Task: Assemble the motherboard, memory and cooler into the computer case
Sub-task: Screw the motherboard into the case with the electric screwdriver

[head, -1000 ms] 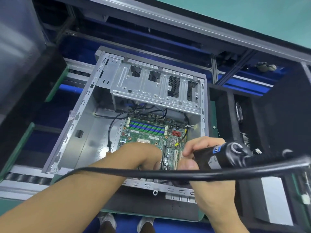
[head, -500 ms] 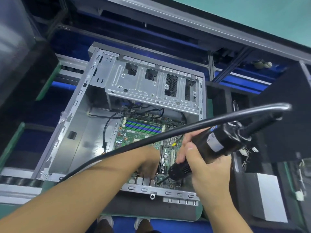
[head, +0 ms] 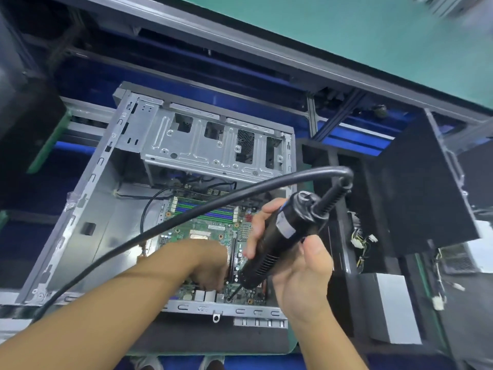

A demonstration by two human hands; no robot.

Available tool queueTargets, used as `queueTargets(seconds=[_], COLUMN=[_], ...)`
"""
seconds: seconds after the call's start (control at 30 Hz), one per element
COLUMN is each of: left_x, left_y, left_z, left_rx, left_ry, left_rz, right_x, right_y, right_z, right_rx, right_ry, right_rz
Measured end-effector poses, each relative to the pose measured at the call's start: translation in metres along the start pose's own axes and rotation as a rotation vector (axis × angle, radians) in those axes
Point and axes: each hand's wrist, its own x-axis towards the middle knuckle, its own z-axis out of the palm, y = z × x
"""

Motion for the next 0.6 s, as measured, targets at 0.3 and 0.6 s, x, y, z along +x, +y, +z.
queueTargets(seconds=[0.3,0.6], left_x=[-0.002,0.004], left_y=[-0.003,-0.012], left_z=[0.002,0.006], left_rx=[-0.068,-0.092], left_ry=[0.019,0.046], left_rz=[0.03,0.022], right_x=[-0.002,-0.006], right_y=[0.002,0.007], right_z=[0.007,0.003], right_rx=[0.009,-0.003], right_ry=[0.046,0.026], right_rz=[-0.024,-0.059])
